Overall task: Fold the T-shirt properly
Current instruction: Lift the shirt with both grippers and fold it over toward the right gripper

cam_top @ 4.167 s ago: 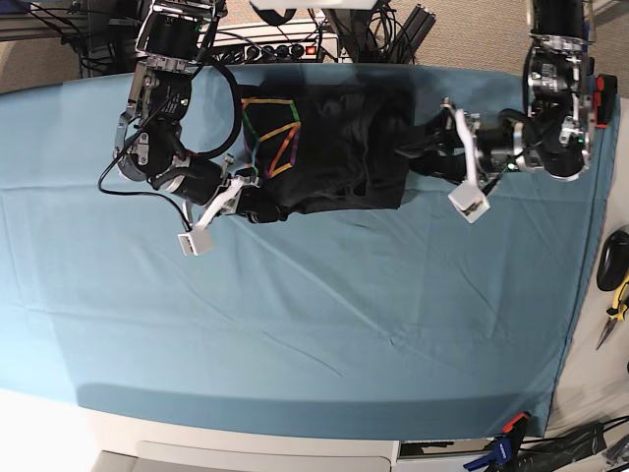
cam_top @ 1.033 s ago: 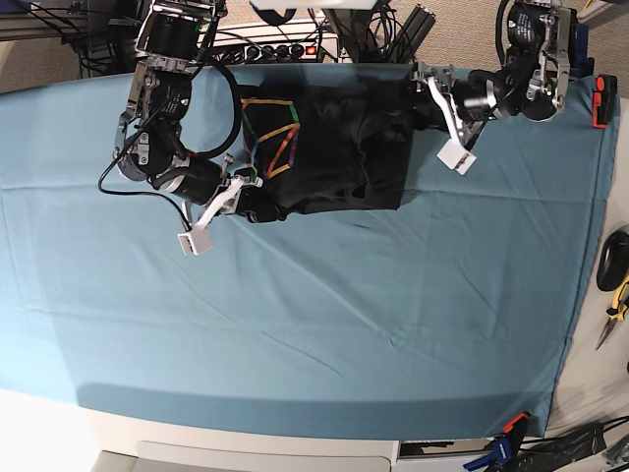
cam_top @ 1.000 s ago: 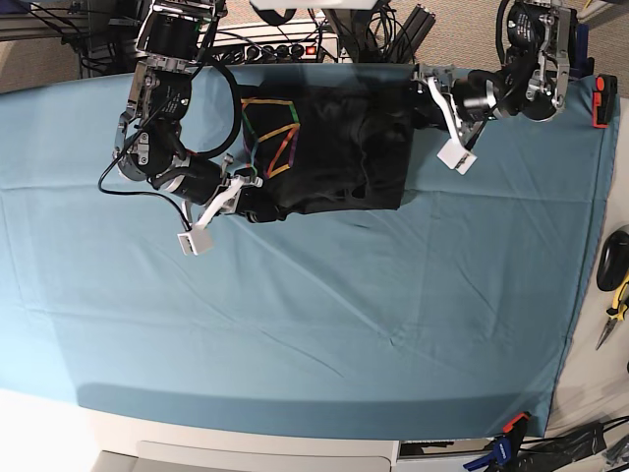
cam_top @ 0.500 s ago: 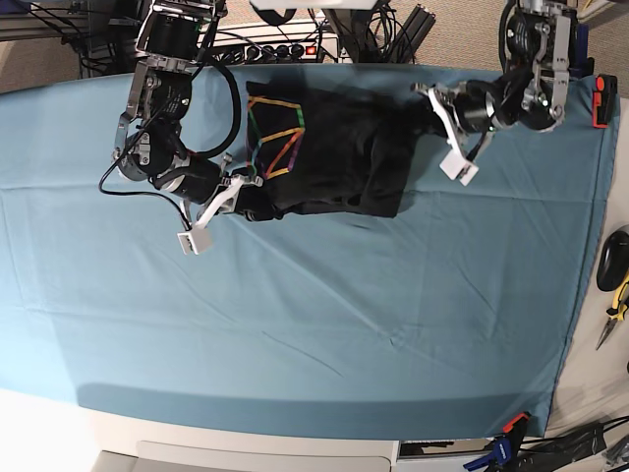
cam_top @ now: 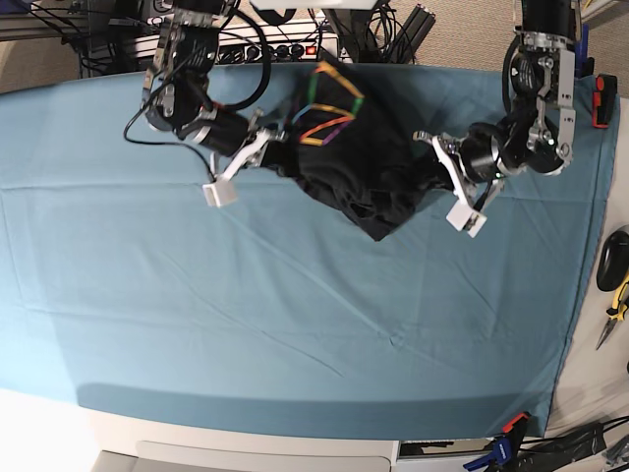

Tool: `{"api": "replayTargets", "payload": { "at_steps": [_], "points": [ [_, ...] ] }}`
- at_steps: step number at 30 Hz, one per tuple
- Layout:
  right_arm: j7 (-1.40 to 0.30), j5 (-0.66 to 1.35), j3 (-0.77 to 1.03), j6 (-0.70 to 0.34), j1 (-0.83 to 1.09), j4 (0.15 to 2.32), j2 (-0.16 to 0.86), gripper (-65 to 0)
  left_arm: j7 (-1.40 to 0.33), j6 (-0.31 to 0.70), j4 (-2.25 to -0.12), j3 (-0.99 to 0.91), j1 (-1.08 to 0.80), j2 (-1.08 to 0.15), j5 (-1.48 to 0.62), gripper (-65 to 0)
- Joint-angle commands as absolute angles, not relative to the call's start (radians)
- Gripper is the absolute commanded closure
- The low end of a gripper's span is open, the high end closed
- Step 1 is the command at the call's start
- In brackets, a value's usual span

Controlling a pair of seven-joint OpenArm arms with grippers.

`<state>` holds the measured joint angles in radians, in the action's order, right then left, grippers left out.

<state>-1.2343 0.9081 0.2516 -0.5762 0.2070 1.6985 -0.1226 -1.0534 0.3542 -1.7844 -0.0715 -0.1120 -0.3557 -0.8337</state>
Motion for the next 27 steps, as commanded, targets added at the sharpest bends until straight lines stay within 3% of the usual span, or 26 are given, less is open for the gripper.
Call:
{"api": "replayTargets", "payload": {
  "at_steps": [1,13,27],
  "points": [
    [-1.232,0.944,0.245,-0.598,0.208,1.729,-0.128,0.0,-1.021,0.354,-1.797,-0.059,-0.089,-0.366,-0.841,0.0],
    [-1.228,0.952,0.176,-0.606,0.305,1.782,-0.142,0.0,-0.967,0.328,-1.728,0.152,0.087,-0.363,-0.733,0.0],
    [-1.230,0.949,0.169,-0.606,0.304,1.782,-0.142,0.0,-0.968,0.325,-1.471,0.171,0.308,-0.360,-0.764,0.0]
  ]
}}
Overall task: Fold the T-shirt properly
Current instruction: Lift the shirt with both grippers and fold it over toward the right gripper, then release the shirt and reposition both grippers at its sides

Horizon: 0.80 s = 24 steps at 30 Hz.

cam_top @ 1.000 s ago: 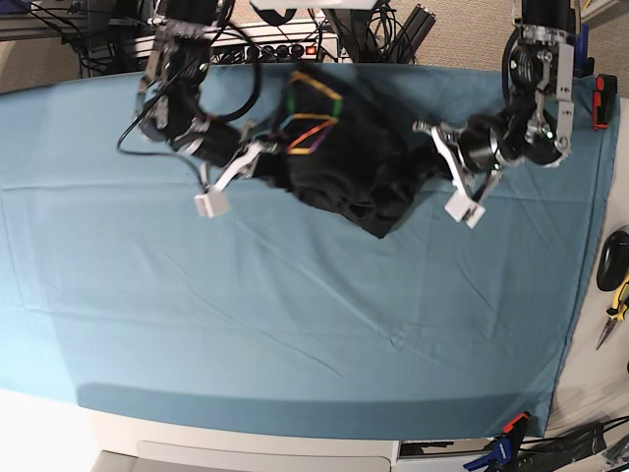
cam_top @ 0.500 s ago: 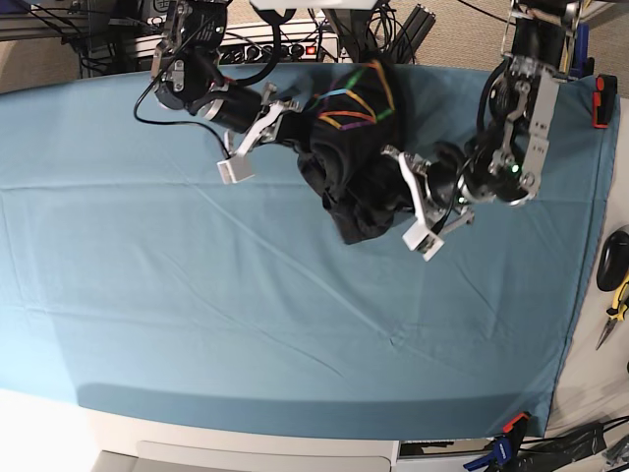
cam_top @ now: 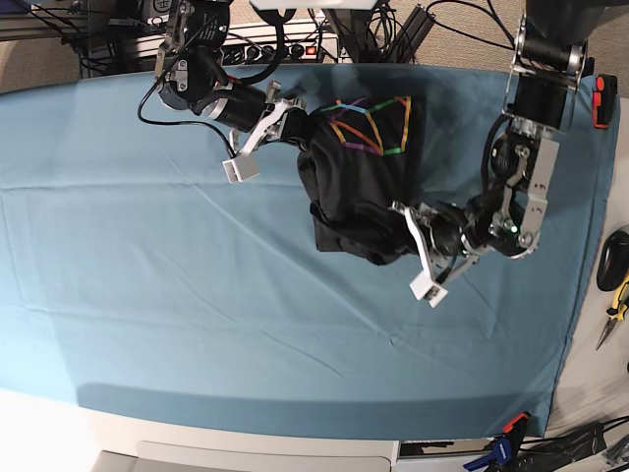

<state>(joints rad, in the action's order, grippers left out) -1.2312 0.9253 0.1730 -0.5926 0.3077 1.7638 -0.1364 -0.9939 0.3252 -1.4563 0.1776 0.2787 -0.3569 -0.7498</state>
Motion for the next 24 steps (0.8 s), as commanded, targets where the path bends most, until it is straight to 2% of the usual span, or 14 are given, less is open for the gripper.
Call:
{"api": "replayTargets", "payload": {
  "at_steps": [1,17,20,21,22,24],
  "points": [
    [-1.228,0.949,0.169,-0.606,0.303,1.782,-0.142,0.0,-0.968,0.325,-1.461,0.171,0.315,-0.356,-0.763,0.0],
    [-1.206,0.900,0.170,-0.606,0.246,1.782,-0.141,0.0,-0.969,0.325,-1.433,0.171,0.327,-0.324,-0.725,0.0],
    [-1.234,0.900,0.170,-0.606,0.246,1.782,-0.141,-1.5,-0.971,0.326,-1.433,0.171,0.327,-0.324,-0.725,-20.5],
    [-1.240,0.899,0.170,-0.608,0.247,1.782,-0.141,-7.3,-0.971,0.326,-1.433,0.171,0.327,-0.324,-0.725,-26.1],
    [-1.244,0.899,0.170,-0.615,0.247,1.782,-0.141,-13.0,-0.973,0.325,-1.433,0.171,0.327,-0.324,-0.724,-30.0],
    [-1.248,0.896,0.171,-0.644,0.246,1.782,-0.139,-20.5,-0.992,0.325,-1.433,0.171,0.327,-0.324,-0.725,-31.8]
  ]
}}
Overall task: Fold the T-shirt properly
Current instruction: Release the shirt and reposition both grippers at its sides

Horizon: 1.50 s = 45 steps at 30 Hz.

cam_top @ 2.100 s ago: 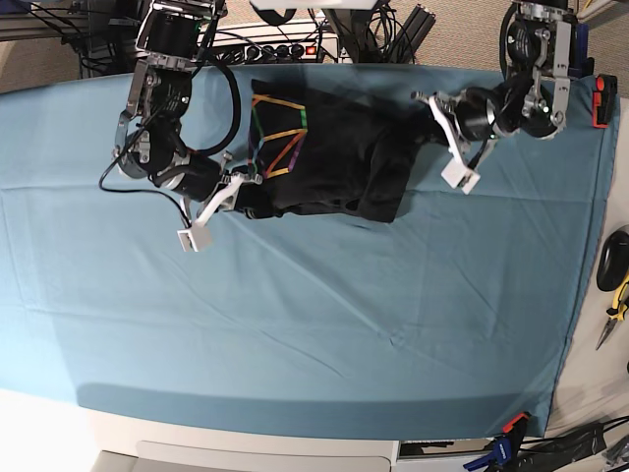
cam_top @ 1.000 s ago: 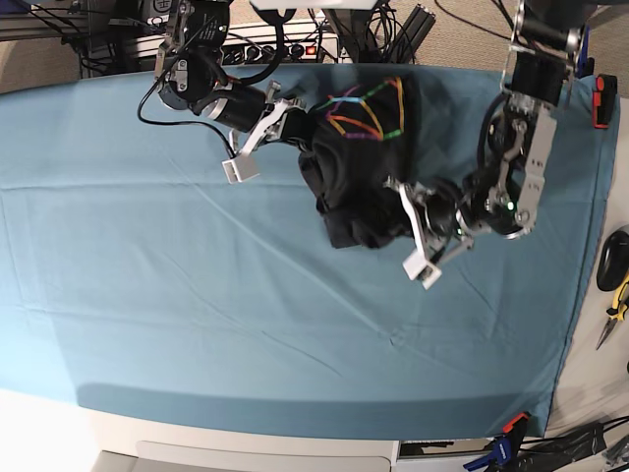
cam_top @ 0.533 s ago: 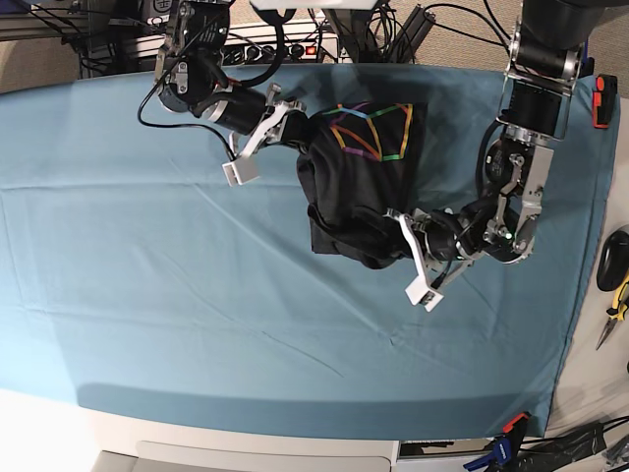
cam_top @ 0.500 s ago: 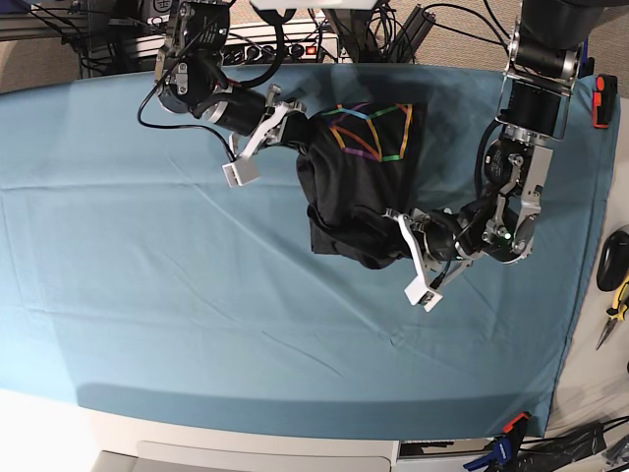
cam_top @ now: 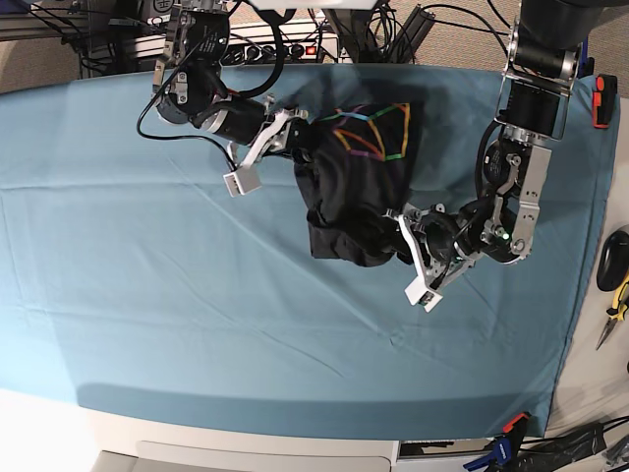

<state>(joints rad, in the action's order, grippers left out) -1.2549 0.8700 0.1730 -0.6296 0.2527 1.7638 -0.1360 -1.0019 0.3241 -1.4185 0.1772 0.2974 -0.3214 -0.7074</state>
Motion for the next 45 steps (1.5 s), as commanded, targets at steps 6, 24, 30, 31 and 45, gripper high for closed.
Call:
{"api": "replayTargets", "payload": {
  "at_steps": [6,24,30,31,45],
  "points": [
    [-1.250,0.880,0.256,-0.658,0.244,1.869,-0.132,-21.6,-1.031,0.326,-1.464,0.152,0.327,-0.347,-0.733,-31.8],
    [-1.263,0.941,0.426,-0.648,-0.009,1.659,-0.056,-22.4,-1.028,0.333,-1.528,-0.071,0.341,-0.417,-0.737,-31.8],
    [-1.396,1.213,0.409,-0.698,-0.134,1.451,-0.056,-23.6,-1.027,0.337,-1.528,-0.071,0.317,-0.418,-0.732,-31.8],
    [-1.396,1.247,0.397,-0.698,-0.148,1.433,-0.056,-23.6,-1.027,0.337,-1.527,-0.071,0.313,-0.418,-0.732,-31.8],
    [-1.396,1.124,0.113,-0.698,-0.175,1.410,-0.056,-23.6,-1.021,0.339,-1.526,-0.071,0.273,-0.418,-0.724,-31.8]
  ]
}}
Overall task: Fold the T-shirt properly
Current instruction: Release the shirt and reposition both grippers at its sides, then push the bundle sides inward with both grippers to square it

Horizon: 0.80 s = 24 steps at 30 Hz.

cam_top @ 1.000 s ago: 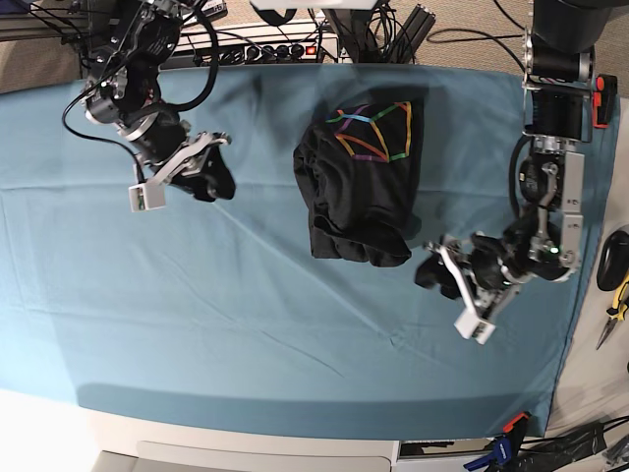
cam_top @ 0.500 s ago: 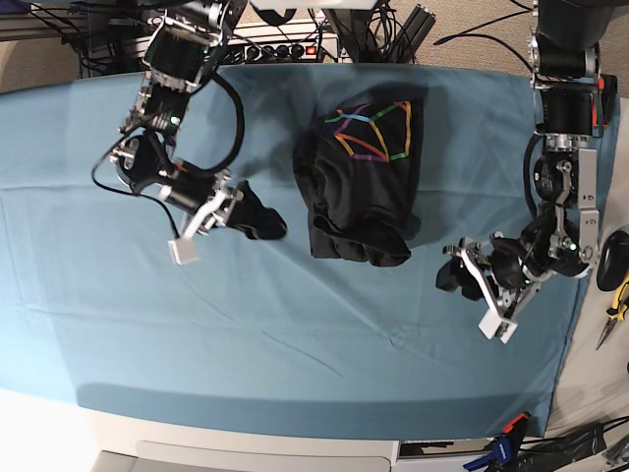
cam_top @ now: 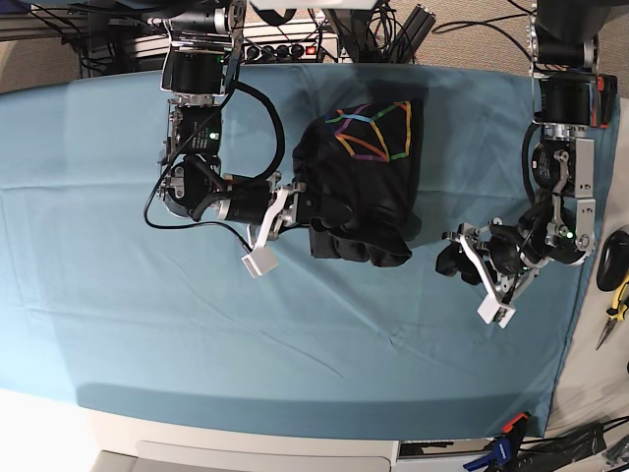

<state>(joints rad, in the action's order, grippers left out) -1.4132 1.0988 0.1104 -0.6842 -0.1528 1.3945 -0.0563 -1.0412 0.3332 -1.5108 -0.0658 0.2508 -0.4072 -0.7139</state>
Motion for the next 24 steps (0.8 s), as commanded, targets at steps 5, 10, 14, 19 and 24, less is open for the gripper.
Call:
{"api": "replayTargets", "payload": {
  "at_steps": [5,10,14,19,24],
  "points": [
    [-1.396,1.124,0.147,-0.698,-0.175,1.423,-0.056,-23.6,-1.020,0.340,-1.526,-0.071,0.258,-0.418,-0.724,-31.8],
    [-1.396,1.075,0.159,-0.698,-0.175,1.439,-0.056,-21.4,-1.019,0.340,-1.526,-0.071,0.251,-0.415,-0.725,-31.8],
    [-1.396,1.072,0.158,-0.698,-0.175,1.440,-0.056,-9.1,-1.015,0.340,-1.526,-0.071,0.246,-0.413,-0.725,-31.7],
    [-1.396,1.071,0.158,-0.698,-0.175,1.440,-0.056,0.0,-1.012,0.340,-1.526,-0.071,0.246,-0.413,-0.725,-31.7],
    [-1.392,0.932,0.158,-0.698,-0.189,1.440,-0.056,0.0,-1.012,0.340,-1.526,-0.071,0.246,-0.413,-0.725,-31.7]
  ]
}}
